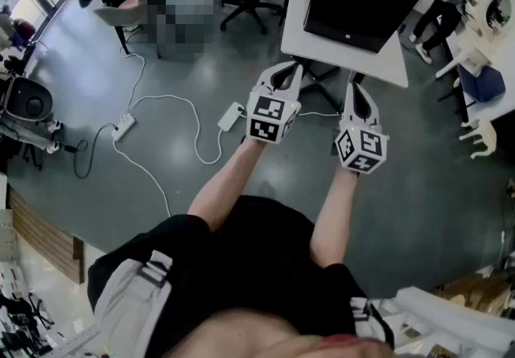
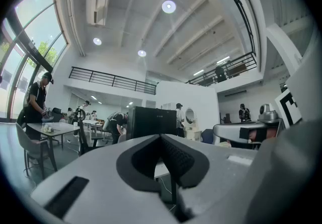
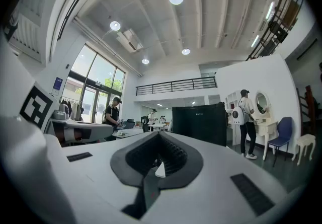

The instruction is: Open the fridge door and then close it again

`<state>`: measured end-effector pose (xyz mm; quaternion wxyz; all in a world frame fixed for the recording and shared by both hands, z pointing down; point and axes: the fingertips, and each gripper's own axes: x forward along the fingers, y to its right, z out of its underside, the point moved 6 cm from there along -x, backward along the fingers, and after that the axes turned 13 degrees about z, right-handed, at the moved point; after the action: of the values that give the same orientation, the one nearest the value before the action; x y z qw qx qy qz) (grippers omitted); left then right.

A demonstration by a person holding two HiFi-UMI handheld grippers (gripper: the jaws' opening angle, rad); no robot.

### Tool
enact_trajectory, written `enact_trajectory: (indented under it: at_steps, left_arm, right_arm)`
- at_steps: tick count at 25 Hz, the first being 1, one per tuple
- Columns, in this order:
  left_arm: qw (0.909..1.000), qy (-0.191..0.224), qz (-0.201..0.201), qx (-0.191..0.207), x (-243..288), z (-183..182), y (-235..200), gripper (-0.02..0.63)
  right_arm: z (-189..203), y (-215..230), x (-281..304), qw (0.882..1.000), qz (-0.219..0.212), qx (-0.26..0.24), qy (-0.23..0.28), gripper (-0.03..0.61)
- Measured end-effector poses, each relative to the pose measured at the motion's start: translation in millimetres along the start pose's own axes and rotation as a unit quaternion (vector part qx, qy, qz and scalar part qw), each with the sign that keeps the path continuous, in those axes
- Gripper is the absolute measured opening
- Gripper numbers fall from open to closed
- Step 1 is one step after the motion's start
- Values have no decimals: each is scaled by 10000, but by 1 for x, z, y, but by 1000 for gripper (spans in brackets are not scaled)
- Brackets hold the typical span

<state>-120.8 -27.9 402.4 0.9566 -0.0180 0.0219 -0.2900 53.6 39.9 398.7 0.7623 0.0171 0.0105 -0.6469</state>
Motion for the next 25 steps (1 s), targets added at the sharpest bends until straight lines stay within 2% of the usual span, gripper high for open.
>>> enact_trajectory:
  at_steps: [2, 8, 14, 25]
  left_arm:
    - [9999, 133, -43, 59, -1, 0, 1, -2]
    - [9998, 163, -84, 12, 2, 4, 5, -2]
    - [10000, 31, -59, -30, 9, 7, 15, -2]
    - [9997, -155, -177, -50, 23, 22, 30, 0]
  right_arm:
    - [2, 3, 0, 10000, -8, -16, -28, -6]
    - [5, 9, 0, 9999, -66, -54, -52, -6]
    - [7, 12, 1, 9993, 27, -372, 37, -6]
    - [28, 41, 9, 9996, -187, -30, -220, -6]
